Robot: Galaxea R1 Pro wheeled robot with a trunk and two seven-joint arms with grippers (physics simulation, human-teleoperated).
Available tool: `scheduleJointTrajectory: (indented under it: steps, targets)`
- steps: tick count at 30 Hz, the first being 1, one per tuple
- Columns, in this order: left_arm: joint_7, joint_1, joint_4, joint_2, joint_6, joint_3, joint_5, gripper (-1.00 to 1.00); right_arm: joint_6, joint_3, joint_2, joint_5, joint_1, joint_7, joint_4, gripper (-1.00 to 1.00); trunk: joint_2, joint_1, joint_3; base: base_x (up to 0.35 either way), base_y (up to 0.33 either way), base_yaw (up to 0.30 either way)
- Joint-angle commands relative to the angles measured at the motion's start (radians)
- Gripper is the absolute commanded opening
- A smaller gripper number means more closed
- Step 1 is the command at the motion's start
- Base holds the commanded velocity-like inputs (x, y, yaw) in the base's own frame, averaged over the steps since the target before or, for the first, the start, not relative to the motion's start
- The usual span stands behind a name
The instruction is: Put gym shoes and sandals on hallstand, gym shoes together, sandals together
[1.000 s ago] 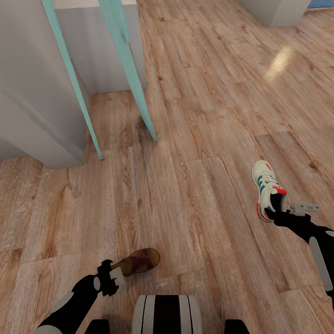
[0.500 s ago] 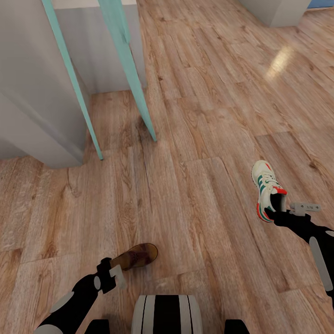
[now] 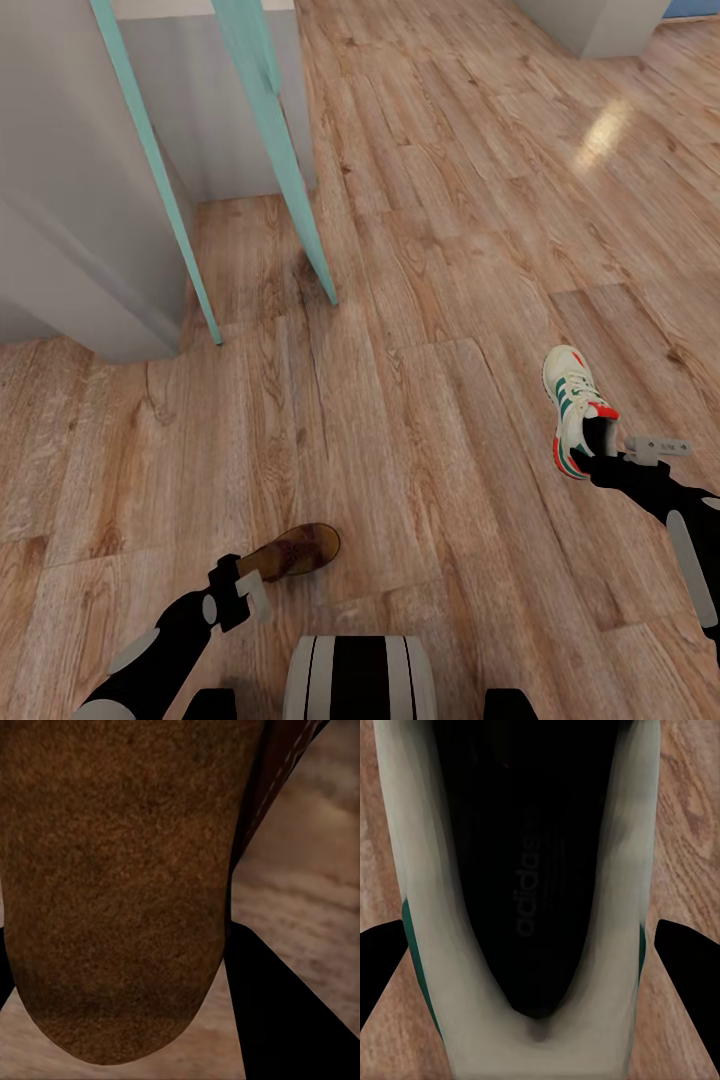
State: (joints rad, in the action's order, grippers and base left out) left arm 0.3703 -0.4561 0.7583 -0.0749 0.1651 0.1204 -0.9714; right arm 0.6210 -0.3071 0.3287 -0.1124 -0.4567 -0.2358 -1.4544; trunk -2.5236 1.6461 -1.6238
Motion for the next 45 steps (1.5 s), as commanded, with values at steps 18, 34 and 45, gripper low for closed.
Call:
scheduleJointTrajectory:
  steps: [18, 34, 45]
  targets:
    - [0.004, -0.001, 0.004, -0.002, 0.004, 0.004, -0.009, -1.00, 0.006, -0.001, 0.000, -0.010, 0.000, 0.000, -0.001, -1.00, 0.000, 0.000, -0.001, 0.000, 0.000, 0.000]
    - [0.011, 0.014, 0.091, -0.001, 0.010, 0.004, -0.009, -1.00, 0.006, -0.001, 0.000, -0.010, 0.000, 0.000, -0.001, -1.00, 0.000, -0.001, 0.007, 0.000, 0.000, 0.000]
    - [0.012, 0.004, 0.110, -0.007, 0.022, 0.003, -0.005, -1.00, 0.006, -0.001, 0.000, -0.010, 0.000, 0.000, -0.001, -1.00, 0.003, -0.006, 0.050, 0.000, 0.000, 0.000]
